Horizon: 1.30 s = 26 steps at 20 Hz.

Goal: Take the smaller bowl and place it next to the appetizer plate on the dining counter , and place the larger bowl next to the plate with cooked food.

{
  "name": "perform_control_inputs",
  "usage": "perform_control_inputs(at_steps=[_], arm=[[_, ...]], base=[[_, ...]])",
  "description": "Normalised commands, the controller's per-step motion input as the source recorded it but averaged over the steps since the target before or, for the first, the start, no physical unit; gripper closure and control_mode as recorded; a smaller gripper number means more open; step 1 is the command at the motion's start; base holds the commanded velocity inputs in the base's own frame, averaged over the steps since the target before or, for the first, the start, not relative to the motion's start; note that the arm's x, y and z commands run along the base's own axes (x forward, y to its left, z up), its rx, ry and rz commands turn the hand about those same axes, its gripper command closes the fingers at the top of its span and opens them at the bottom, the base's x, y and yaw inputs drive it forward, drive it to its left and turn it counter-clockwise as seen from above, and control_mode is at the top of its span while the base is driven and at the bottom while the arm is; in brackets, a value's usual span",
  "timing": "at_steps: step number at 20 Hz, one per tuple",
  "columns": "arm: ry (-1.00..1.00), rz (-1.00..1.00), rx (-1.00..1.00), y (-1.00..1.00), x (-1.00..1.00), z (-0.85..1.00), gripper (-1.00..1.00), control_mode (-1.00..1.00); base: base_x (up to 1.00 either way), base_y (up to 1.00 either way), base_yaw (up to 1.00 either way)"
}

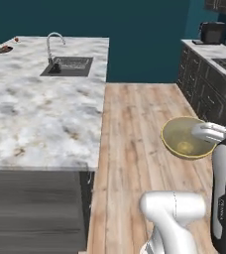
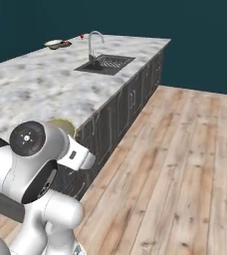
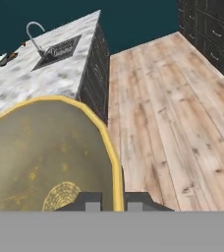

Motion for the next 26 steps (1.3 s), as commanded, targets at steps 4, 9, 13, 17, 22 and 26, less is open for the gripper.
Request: perform_control_inputs(at_steps=[4, 9, 13, 17, 22, 26], arm=[[0.00, 0.00, 0.00, 0.00, 0.00, 0.00, 1.00, 1.00], [0.00, 0.00, 0.00, 0.00, 0.00, 0.00, 1.00, 1.00], [0.00, 0.00, 0.00, 0.00, 0.00, 0.00, 1.00, 1.00], [0.00, 0.00, 0.00, 0.00, 0.00, 0.00, 1.00, 1.00], [0.00, 0.00, 0.00, 0.00, 0.00, 0.00, 1.00, 1.00], [0.00, 0.00, 0.00, 0.00, 0.00, 0.00, 1.00, 1.00]], base=[[0.09, 1.00, 0.11], [0.06, 1.00, 0.05], [0.31, 1.00, 0.00], [0.37, 1.00, 0.00], [0.40, 1.00, 0.00], [0.41, 1.00, 0.00]])
